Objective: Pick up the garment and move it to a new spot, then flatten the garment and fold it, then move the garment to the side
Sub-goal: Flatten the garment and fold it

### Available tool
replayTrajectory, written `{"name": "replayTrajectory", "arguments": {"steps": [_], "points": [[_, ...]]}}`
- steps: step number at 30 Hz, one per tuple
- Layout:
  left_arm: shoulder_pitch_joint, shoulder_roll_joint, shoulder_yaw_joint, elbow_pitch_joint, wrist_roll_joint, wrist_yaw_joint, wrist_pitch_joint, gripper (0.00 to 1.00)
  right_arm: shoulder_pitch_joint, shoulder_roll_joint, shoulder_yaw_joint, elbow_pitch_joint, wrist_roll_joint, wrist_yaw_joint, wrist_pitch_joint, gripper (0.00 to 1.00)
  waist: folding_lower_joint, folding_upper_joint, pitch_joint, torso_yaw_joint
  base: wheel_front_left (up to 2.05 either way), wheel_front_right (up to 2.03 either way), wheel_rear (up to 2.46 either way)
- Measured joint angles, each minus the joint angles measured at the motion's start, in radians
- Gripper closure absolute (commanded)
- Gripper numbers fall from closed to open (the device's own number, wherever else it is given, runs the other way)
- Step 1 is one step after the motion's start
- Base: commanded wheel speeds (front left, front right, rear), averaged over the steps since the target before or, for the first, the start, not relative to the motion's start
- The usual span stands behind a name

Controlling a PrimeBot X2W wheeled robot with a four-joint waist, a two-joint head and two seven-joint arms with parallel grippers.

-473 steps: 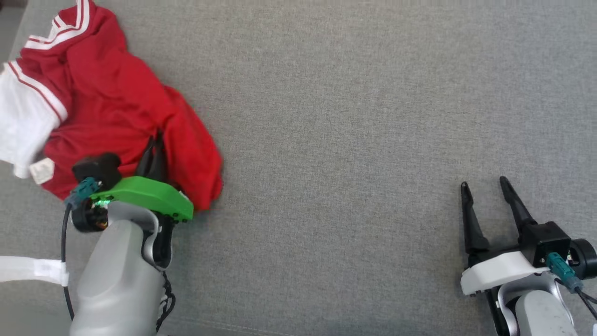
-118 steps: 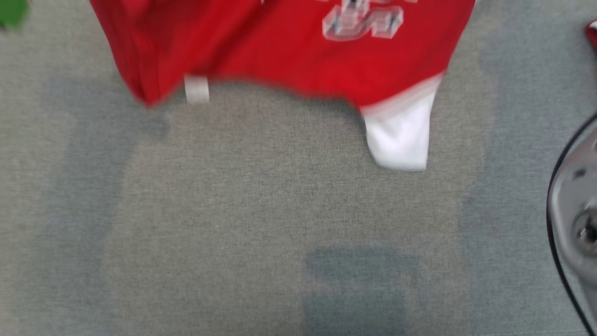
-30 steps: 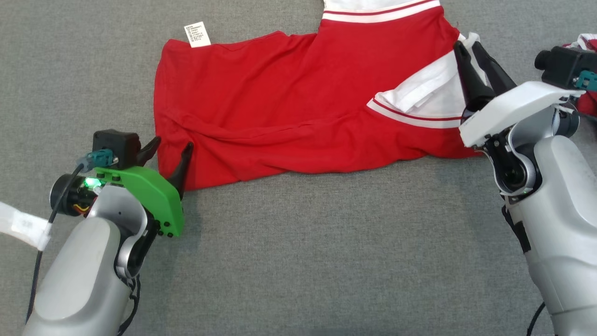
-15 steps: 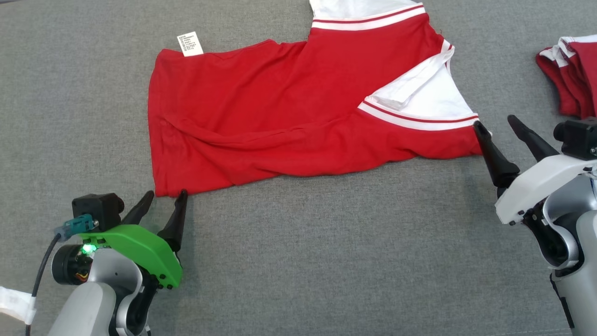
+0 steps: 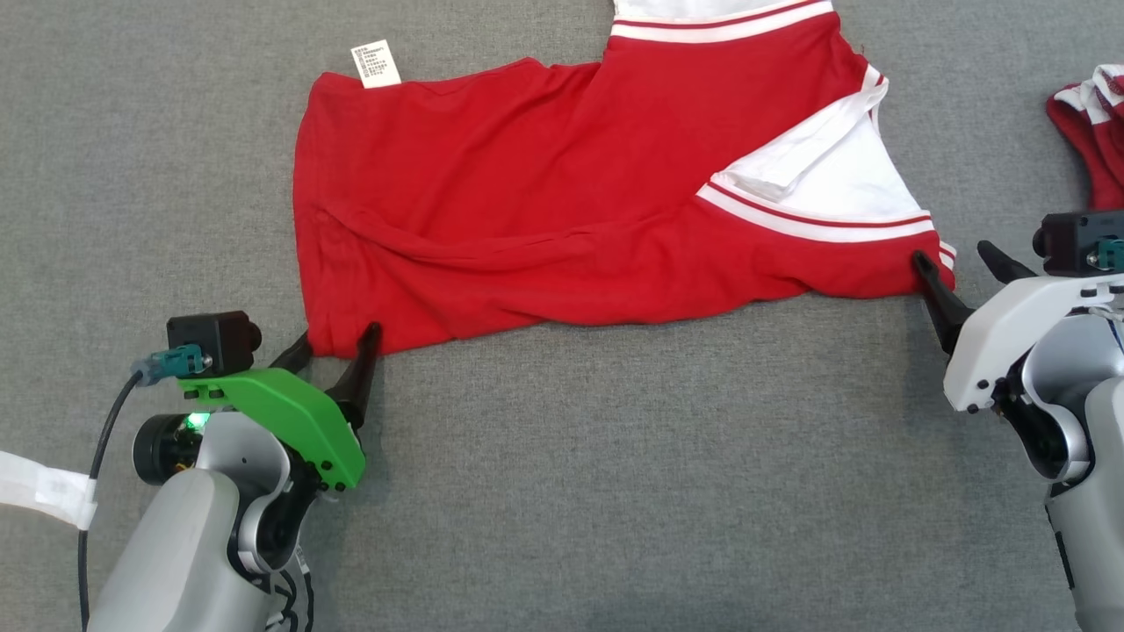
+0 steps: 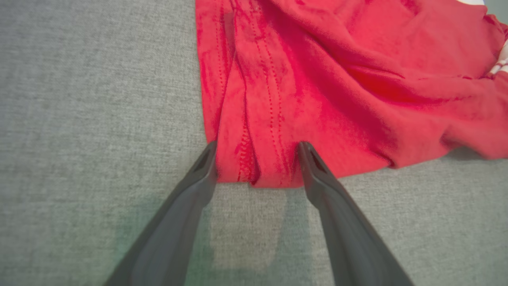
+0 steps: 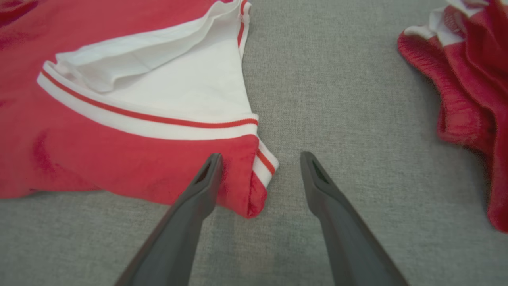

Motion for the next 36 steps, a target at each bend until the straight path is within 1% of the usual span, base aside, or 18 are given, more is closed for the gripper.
{"name": "replayTrajectory", "arguments": {"steps": [6, 7, 8, 9, 10, 14, 18, 22, 23, 24, 25, 27, 28, 30, 31, 32, 36], "points": [[-0.042, -0.011, -0.008, 0.060, -0.007, -0.024, -0.003, 0.00, -0.045, 0.004, 0.025, 0.072, -0.004, 0.000, 0.017, 0.00, 0.0000, 0.0000, 0.014, 0.007, 0.00, 0.00, 0.00], [-0.047, -0.011, -0.010, 0.067, -0.009, -0.030, -0.003, 0.54, -0.050, 0.005, 0.032, 0.083, -0.002, 0.000, 0.021, 0.00, 0.0000, 0.0000, 0.015, 0.007, 0.00, 0.00, 0.00], [-0.052, -0.011, -0.012, 0.072, -0.009, -0.037, -0.003, 1.00, -0.057, 0.006, 0.041, 0.095, 0.002, 0.000, 0.026, 0.00, 0.0000, 0.0000, 0.017, 0.007, 0.00, 0.00, 0.00], [-0.057, -0.012, -0.015, 0.077, -0.011, -0.045, -0.003, 1.00, -0.066, 0.003, 0.052, 0.104, 0.014, 0.000, 0.031, 0.61, 0.0000, 0.0000, 0.017, 0.007, 0.00, 0.00, 0.00], [-0.060, -0.013, -0.016, 0.082, -0.014, -0.051, -0.003, 1.00, -0.074, 0.001, 0.061, 0.110, 0.026, 0.000, 0.032, 1.00, 0.0000, 0.0000, 0.017, 0.007, 0.00, 0.00, 0.00], [-0.061, -0.004, -0.010, 0.085, -0.029, -0.070, -0.011, 1.00, -0.087, -0.010, 0.087, 0.125, 0.076, 0.001, 0.042, 1.00, 0.0000, 0.0000, 0.010, 0.007, 0.00, 0.00, 0.00], [-0.036, 0.049, -0.018, 0.033, -0.058, -0.102, 0.032, 1.00, -0.077, -0.066, 0.089, 0.097, 0.140, 0.001, 0.086, 1.00, 0.0000, 0.0000, -0.011, 0.008, 0.00, 0.00, 0.00], [0.031, 0.119, -0.032, -0.087, -0.095, -0.121, 0.086, 1.00, -0.023, -0.140, 0.072, -0.011, 0.215, 0.001, 0.150, 1.00, 0.0000, 0.0000, -0.035, 0.008, 0.00, 0.00, 0.00], [0.031, 0.119, -0.032, -0.087, -0.095, -0.121, 0.086, 1.00, -0.023, -0.140, 0.072, -0.011, 0.215, 0.001, 0.150, 1.00, 0.0000, 0.0000, -0.035, 0.008, 0.00, 0.00, 0.00], [0.076, 0.152, -0.032, -0.160, -0.123, -0.125, 0.108, 1.00, 0.024, -0.172, 0.049, -0.082, 0.253, 0.001, 0.187, 1.00, 0.0000, 0.0000, -0.046, 0.006, 0.00, 0.00, 0.00], [0.076, 0.152, -0.032, -0.160, -0.123, -0.125, 0.108, 1.00, 0.024, -0.172, 0.049, -0.082, 0.253, 0.001, 0.187, 1.00, 0.0000, 0.0000, -0.046, 0.006, 0.00, 0.00, 0.00], [0.127, 0.177, -0.029, -0.232, -0.145, -0.126, 0.120, 1.00, 0.077, -0.193, 0.016, -0.152, 0.287, 0.001, 0.221, 1.00, 0.0000, 0.0000, -0.054, 0.004, 0.00, 0.00, 0.00], [0.179, 0.196, -0.016, -0.301, -0.156, -0.122, 0.128, 1.00, 0.136, -0.204, -0.025, -0.212, 0.308, 0.001, 0.250, 1.00, 0.0000, 0.0000, -0.056, -0.001, 0.00, 0.00, 0.00], [0.230, 0.212, -0.009, -0.355, -0.163, -0.108, 0.127, 1.00, 0.195, -0.203, -0.059, -0.257, 0.316, 0.001, 0.274, 1.00, 0.0000, 0.0000, -0.054, -0.006, 0.00, 0.00, 0.00], [0.258, 0.214, -0.005, -0.373, -0.172, -0.099, 0.124, 1.00, 0.223, -0.193, -0.077, -0.275, 0.322, 0.001, 0.282, 1.00, 0.0000, 0.0000, -0.052, -0.007, 0.00, 0.00, 0.00], [0.309, 0.211, -0.004, -0.394, -0.180, -0.082, 0.116, 1.00, 0.267, -0.168, -0.101, -0.293, 0.326, 0.001, 0.289, 1.00, 0.0000, 0.0000, -0.047, -0.010, 0.00, 0.00, 0.00], [0.372, 0.196, -0.023, -0.382, -0.171, -0.067, 0.094, 1.00, 0.328, -0.120, -0.106, -0.274, 0.302, 0.001, 0.296, 1.00, 0.0000, 0.0000, -0.039, -0.015, 0.00, 0.00, 0.00]]}}
